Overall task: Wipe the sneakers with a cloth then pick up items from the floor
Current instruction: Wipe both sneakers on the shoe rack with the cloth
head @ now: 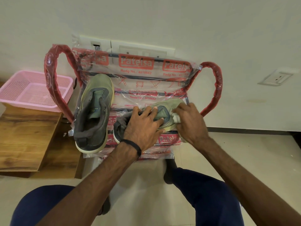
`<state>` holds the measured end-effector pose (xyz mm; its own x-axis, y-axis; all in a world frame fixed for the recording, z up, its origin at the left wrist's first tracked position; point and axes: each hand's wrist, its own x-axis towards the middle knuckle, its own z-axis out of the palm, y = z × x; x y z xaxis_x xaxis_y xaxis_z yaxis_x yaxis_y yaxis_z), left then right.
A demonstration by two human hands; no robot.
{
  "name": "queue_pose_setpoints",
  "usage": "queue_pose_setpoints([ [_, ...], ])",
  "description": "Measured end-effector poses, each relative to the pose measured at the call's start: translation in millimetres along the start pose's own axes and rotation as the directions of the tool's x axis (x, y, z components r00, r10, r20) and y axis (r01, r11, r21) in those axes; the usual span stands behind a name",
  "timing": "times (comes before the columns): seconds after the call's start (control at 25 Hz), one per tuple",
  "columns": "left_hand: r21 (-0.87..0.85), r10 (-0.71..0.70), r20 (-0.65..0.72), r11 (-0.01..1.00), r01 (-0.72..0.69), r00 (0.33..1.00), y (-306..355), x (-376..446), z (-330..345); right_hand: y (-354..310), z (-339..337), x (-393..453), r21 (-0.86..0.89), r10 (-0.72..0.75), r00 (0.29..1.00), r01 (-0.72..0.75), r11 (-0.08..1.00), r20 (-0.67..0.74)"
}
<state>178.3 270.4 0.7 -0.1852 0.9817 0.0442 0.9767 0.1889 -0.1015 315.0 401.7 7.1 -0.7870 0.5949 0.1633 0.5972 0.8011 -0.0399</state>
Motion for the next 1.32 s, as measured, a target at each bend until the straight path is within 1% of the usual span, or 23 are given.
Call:
queue_pose_setpoints([
  [0.12,0.005,0.004,0.007,1.0,-0.004,1.0,2,-4,-2,-8,-5,-20,0.099,-0.037,0.998,0.032,0.995,0.056],
  [0.2,0.011,0.005,0.005,1.0,-0.005,1.0,4,-7,-2,-6,-9,-22,0.118,-0.064,0.995,0.055,0.991,0.074],
  [0.24,0.007,0.001,0.001,1.0,-0.001,1.0,5,-6,-3,-3,-10,-20,0.095,-0.078,0.995,0.072,0.993,0.068],
  [0.32,-0.005,-0.005,0.002,1.0,0.005,1.0,5,-3,-6,2,-10,-10,-0.032,-0.075,0.997,0.076,0.997,0.022],
  [0.4,-0.002,-0.003,0.003,1.0,0.003,1.0,6,-2,-7,5,-9,5,-0.142,-0.024,0.999,0.018,0.99,-0.04],
  [0.48,-0.007,-0.005,-0.002,1.0,0.005,1.0,3,-2,-6,6,-10,18,-0.149,0.031,0.996,-0.044,0.988,-0.087],
  [0.56,-0.014,-0.008,-0.017,1.0,0.007,1.0,1,-3,-4,7,-9,21,-0.094,0.075,0.991,-0.086,0.992,-0.106],
  [0.68,-0.004,0.002,-0.017,1.0,-0.002,1.0,3,-2,-2,8,-3,12,0.041,0.152,0.977,-0.148,0.988,-0.147],
  [0.76,-0.003,0.0,-0.012,1.0,0.0,1.0,3,-1,-1,6,3,3,0.123,0.19,0.977,-0.177,0.976,-0.099],
  [0.84,-0.008,-0.008,-0.026,1.0,0.008,1.0,3,-2,-1,2,6,-9,0.169,0.185,0.981,-0.173,0.97,-0.054],
  [1.0,-0.021,-0.008,-0.031,1.0,0.008,0.999,3,-4,0,-3,0,-34,0.254,0.114,0.993,-0.105,0.962,-0.022],
  [1.04,-0.026,-0.006,-0.034,1.0,0.005,0.999,2,-3,0,-1,-5,-32,0.253,0.115,0.993,-0.101,0.962,-0.041],
  [1.16,-0.021,0.002,-0.044,1.0,-0.003,0.999,2,-1,0,11,-22,-6,0.205,0.191,0.961,-0.149,0.967,-0.201],
  [1.2,-0.02,0.004,-0.044,1.0,-0.004,0.999,2,-1,0,15,-26,6,0.173,0.194,0.953,-0.156,0.972,-0.231],
  [1.24,-0.022,0.001,-0.043,1.0,-0.002,0.999,1,-1,1,16,-27,17,0.135,0.186,0.958,-0.159,0.978,-0.22],
  [1.32,-0.025,-0.004,-0.046,1.0,0.003,0.999,1,-2,0,15,-20,27,0.077,0.171,0.978,-0.163,0.984,-0.122],
])
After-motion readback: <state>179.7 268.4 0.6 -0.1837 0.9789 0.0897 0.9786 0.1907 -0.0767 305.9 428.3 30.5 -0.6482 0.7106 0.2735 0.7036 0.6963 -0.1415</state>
